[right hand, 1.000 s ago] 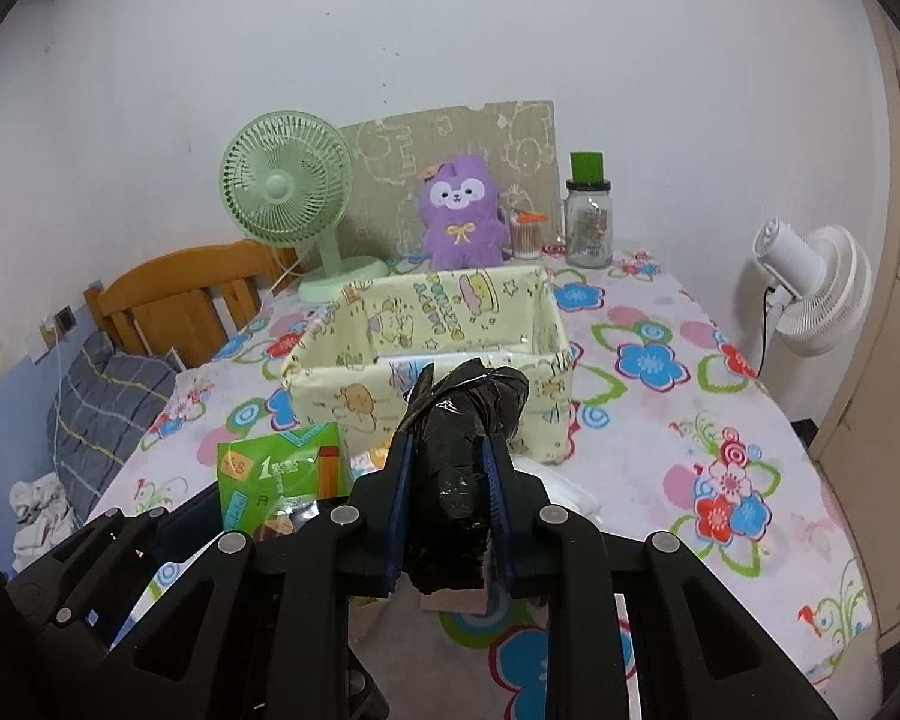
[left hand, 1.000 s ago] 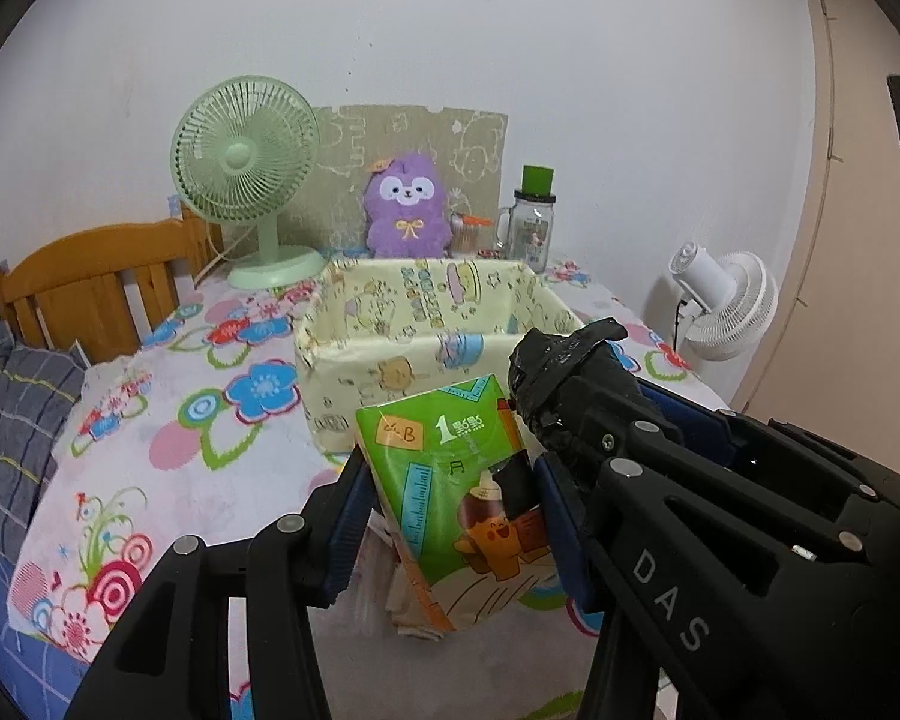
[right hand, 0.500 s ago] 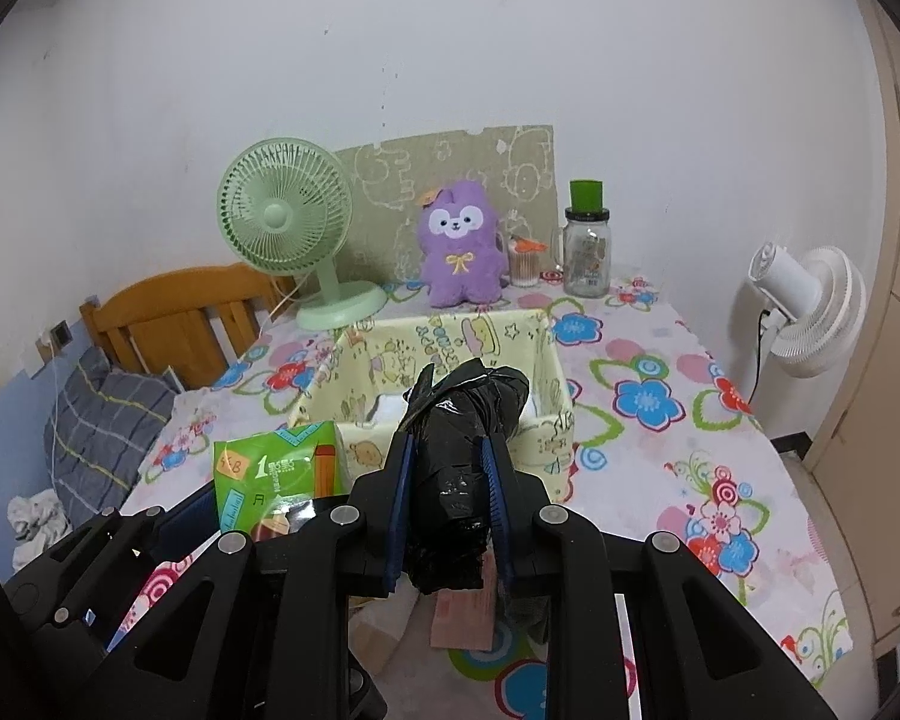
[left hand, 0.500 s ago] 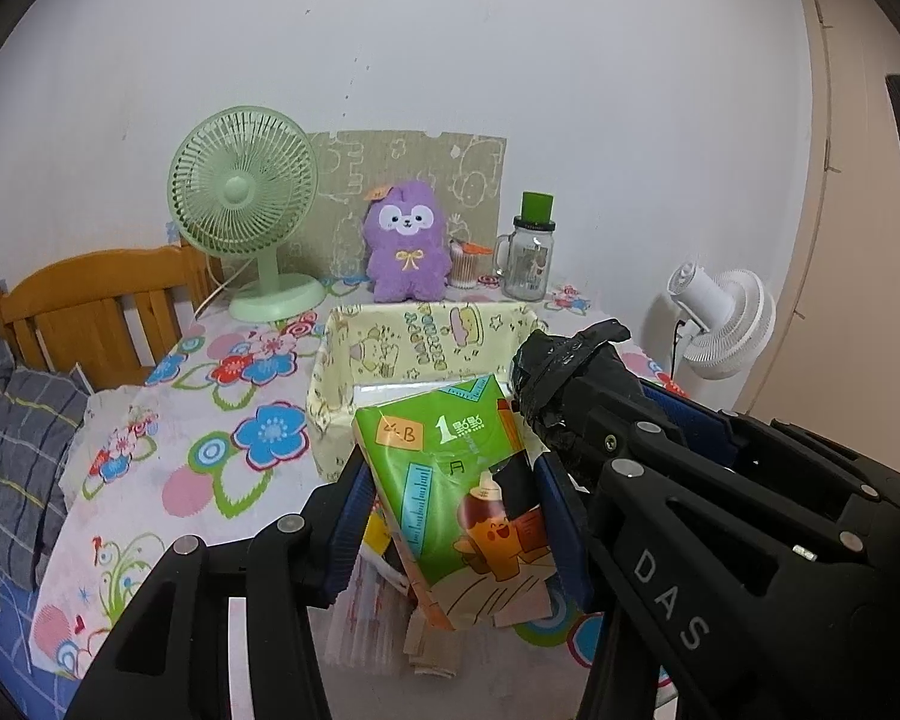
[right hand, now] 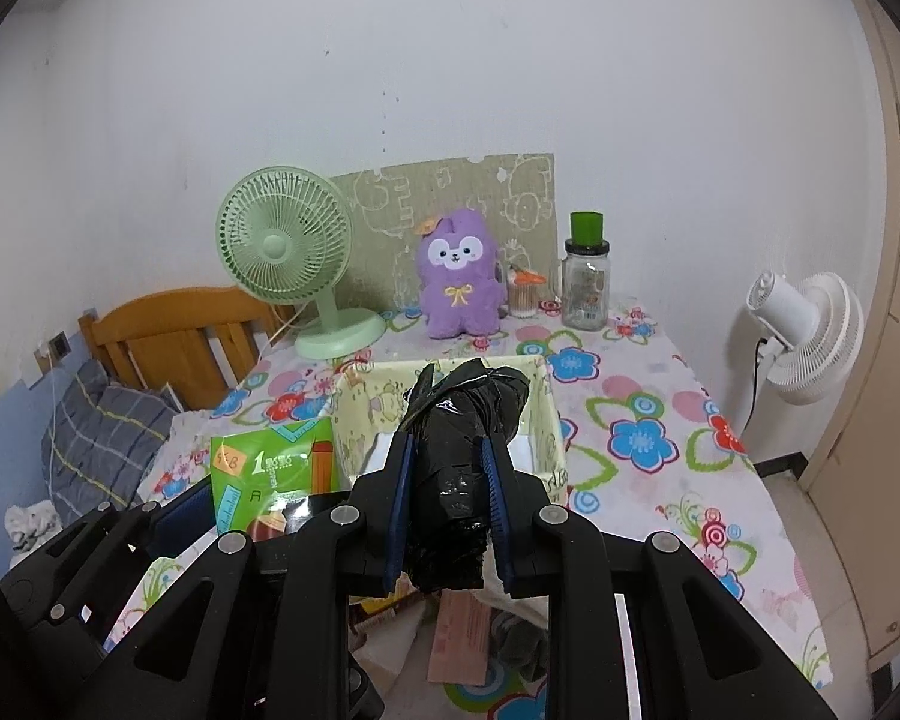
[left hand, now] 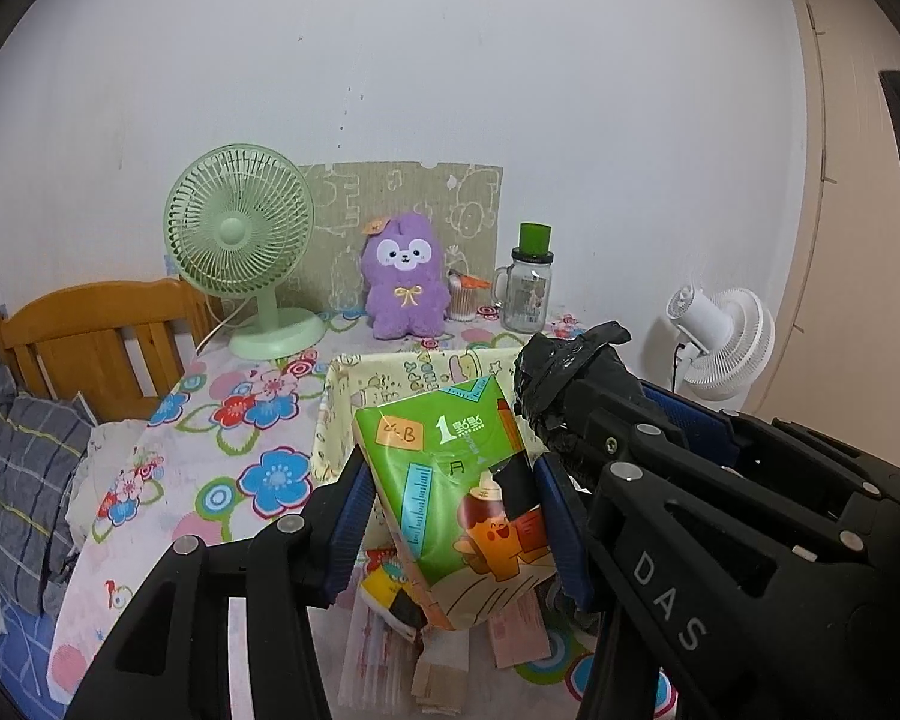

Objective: Organize soft objects
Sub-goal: 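Lift the black cloth with the right gripper over the fabric box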

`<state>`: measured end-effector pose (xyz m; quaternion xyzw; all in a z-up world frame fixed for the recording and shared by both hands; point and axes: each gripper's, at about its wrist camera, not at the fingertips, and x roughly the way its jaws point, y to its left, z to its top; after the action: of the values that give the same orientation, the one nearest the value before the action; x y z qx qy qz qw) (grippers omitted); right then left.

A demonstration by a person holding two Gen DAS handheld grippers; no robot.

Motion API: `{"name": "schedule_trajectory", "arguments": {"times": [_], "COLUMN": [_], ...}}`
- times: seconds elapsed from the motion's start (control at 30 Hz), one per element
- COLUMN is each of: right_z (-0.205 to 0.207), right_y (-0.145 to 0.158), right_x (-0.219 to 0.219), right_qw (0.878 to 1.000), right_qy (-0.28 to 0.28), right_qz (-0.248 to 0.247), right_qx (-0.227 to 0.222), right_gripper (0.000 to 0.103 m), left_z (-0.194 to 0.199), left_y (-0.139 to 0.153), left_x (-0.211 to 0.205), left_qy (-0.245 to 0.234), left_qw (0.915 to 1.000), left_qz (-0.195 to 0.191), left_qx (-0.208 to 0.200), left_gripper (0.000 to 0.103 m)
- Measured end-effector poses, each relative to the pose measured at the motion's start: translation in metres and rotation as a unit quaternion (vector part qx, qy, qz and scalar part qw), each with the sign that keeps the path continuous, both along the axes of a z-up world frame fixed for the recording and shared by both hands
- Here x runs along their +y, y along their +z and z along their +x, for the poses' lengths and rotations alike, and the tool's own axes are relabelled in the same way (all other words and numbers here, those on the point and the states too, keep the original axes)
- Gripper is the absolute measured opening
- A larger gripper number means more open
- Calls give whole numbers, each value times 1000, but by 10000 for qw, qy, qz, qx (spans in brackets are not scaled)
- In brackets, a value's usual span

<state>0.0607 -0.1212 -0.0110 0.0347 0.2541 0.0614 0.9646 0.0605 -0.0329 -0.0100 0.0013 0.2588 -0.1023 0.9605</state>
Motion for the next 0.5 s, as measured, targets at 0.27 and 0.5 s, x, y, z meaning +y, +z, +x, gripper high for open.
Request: {"name": "schedule_trajectory", "arguments": {"times": [0.27,0.5], "right_z": [15,32], "right_y": [7,10], "right_x": [-3,-6], "right_qw": [10000,9999], "right_qy": [-13,-15], "right_qz": [16,56], "right_qx": [-71,-100], "right_gripper": [26,26], "left_z": [15,31], "left_y": [8,11], "left_x": [-2,-5], "left_qy": [1,39], "left_qw": [10000,10000], "left_qz": [-1,-15], "left_qx": [-60,-65], "left_gripper": [55,55]}}
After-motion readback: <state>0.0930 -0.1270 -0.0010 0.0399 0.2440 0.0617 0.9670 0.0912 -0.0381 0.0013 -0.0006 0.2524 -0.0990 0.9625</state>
